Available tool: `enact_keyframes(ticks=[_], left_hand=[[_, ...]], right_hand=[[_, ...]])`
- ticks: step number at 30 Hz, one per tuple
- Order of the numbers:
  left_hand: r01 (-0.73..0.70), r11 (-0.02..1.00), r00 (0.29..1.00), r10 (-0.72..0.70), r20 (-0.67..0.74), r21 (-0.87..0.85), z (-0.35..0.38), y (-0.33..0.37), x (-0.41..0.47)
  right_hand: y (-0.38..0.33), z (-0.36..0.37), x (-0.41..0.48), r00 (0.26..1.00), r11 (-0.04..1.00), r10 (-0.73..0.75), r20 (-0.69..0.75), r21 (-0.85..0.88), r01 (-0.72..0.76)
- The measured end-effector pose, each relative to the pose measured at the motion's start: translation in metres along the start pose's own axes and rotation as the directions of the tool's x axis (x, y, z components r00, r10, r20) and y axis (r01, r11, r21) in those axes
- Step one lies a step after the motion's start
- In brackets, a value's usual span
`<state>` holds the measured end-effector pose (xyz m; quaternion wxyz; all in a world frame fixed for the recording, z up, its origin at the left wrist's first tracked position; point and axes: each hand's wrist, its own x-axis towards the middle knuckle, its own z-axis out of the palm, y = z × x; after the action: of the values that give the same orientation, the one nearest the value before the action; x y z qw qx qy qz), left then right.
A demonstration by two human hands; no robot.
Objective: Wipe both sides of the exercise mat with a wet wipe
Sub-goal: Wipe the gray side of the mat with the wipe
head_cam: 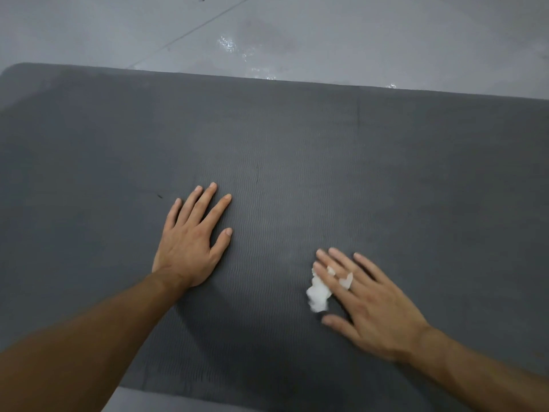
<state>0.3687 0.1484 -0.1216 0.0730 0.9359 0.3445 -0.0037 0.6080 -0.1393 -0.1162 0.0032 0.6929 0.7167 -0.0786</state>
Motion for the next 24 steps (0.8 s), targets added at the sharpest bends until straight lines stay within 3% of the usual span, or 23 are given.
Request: enact_keyframes(ticks=[4,7,10,13,17,20,24], left_hand=[[0.000,1.000,1.000,0.000,0.005,0.004,0.000,-0.001,0.000],[-0.002,1.000,1.000,0.002,0.006,0.000,0.000,0.000,0.000],[-0.003,1.000,1.000,0.003,0.006,-0.004,-0.001,-0.001,0.000],[0.000,1.000,1.000,0.000,0.005,-0.002,-0.001,-0.001,0.000],[0.000,1.000,1.000,0.000,0.006,-0.003,-0.001,0.000,0.000],[0.002,1.000,1.000,-0.002,0.007,-0.007,-0.001,0.000,0.000],[-0.001,1.000,1.000,0.001,0.001,-0.011,0.000,-0.001,0.000]], right_hand=[[0.052,-0.004,0.021,0.955,0.955,0.295,-0.022,-0.010,-0.296],[0.095,-0.011,0.030,0.841,0.841,0.541,-0.004,0.032,-0.540],[0.120,-0.020,0.030,0.759,0.756,0.651,0.018,0.078,-0.650],[0.104,-0.020,0.029,0.833,0.828,0.552,0.048,0.091,-0.554],[0.039,-0.017,0.021,0.969,0.962,0.231,0.083,0.129,-0.240],[-0.021,-0.009,0.014,0.995,0.995,-0.046,0.093,0.089,0.038],[-0.044,-0.006,0.014,0.994,0.998,-0.050,0.095,0.042,0.046]])
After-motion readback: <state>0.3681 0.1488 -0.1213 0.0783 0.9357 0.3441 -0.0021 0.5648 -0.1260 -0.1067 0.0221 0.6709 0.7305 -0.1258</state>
